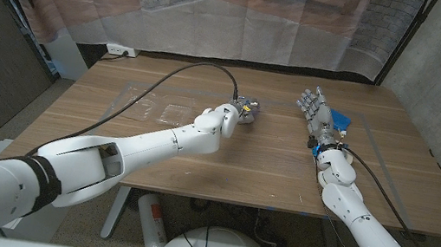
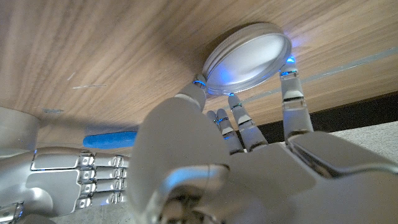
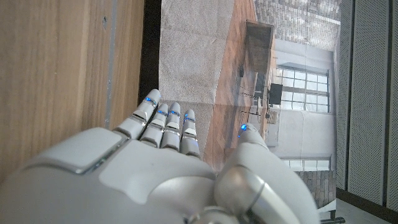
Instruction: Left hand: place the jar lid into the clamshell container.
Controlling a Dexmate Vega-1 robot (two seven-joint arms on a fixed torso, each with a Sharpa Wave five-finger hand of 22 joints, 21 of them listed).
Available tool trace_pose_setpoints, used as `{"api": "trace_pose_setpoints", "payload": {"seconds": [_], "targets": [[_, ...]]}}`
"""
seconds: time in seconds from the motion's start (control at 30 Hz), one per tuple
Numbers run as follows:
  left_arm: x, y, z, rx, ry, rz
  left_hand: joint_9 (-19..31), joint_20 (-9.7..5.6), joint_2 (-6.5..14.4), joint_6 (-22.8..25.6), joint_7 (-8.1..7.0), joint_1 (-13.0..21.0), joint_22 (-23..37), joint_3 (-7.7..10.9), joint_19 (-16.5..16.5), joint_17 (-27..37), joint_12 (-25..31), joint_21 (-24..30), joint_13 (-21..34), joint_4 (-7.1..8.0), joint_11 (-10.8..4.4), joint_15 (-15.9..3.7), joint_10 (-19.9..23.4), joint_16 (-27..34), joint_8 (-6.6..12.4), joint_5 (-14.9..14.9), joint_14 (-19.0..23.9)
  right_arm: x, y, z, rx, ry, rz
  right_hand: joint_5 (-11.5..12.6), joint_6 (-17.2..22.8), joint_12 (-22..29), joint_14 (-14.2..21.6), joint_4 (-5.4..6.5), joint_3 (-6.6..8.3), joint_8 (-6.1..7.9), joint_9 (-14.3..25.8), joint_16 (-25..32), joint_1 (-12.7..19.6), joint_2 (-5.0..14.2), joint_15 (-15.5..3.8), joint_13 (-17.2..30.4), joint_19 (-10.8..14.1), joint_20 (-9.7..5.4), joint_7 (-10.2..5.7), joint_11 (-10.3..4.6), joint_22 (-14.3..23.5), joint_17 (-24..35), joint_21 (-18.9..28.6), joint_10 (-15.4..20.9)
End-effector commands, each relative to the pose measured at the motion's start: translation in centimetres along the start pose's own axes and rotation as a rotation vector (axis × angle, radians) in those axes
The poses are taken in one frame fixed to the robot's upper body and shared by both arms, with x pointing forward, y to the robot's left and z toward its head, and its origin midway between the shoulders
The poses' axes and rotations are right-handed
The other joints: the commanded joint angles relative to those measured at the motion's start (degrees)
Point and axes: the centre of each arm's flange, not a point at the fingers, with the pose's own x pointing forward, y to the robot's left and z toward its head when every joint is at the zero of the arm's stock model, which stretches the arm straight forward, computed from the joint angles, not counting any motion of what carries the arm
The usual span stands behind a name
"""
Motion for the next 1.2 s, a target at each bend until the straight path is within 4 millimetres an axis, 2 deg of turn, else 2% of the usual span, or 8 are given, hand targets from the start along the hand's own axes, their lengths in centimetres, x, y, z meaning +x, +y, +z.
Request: {"api": "trace_pose_setpoints", "payload": {"seconds": [0.03, 0.53, 1.2], "targets": [[-0.7, 1.2, 0.0, -0.003, -0.002, 0.032, 0.1, -8.66, -0.2, 0.3, 0.01, 0.6, -0.1, 1.99, 8.5, 0.3, 0.1, -0.3, 0.3, -1.61, -0.03, -1.18, 0.4, 0.2, -0.03, 0.1, 0.6, -0.2, 0.3, 0.2, -0.002, -0.006, 0.001, 0.0, 0.3, -0.1, 0.7, -0.24, 0.13, -0.08, 0.1, -0.1, 0.0, 0.59, -0.03, 0.3, 0.6, -0.27, 0.01, 0.12, 0.3, 0.3, -0.2, 0.7], [-0.9, 1.7, 0.2, -0.001, -0.013, 0.047, 0.1, -8.62, -0.2, 0.5, 0.04, 0.5, -0.1, 2.02, 8.5, 0.7, 0.0, -0.4, 0.3, -1.21, 0.24, -1.09, 0.6, 0.1, -0.14, 0.1, 0.7, -0.6, 0.1, 0.6, -0.006, -0.014, -0.007, 0.0, 0.3, -0.2, 0.7, -0.33, 0.10, -0.07, 0.1, -0.2, 0.0, 0.64, -0.08, 0.3, 0.7, -0.25, 0.05, 0.05, 0.3, 0.3, -0.5, 0.7], [-2.3, 2.9, 0.0, 0.000, -0.002, 0.080, 0.2, -8.49, -0.4, 0.9, -0.26, 0.1, -0.1, 1.88, 8.3, 1.1, 0.0, -0.6, 0.4, -0.70, -0.22, -1.08, 1.0, 0.0, -0.19, 0.1, 1.2, -0.8, 0.1, 0.9, -0.007, -0.018, -0.003, 0.0, 0.3, -0.2, 0.9, -0.41, 0.03, -0.08, 0.1, -0.2, -0.1, 0.68, -0.15, 0.3, 0.9, -0.19, 0.08, 0.12, 0.3, 0.3, -0.8, 0.9]]}}
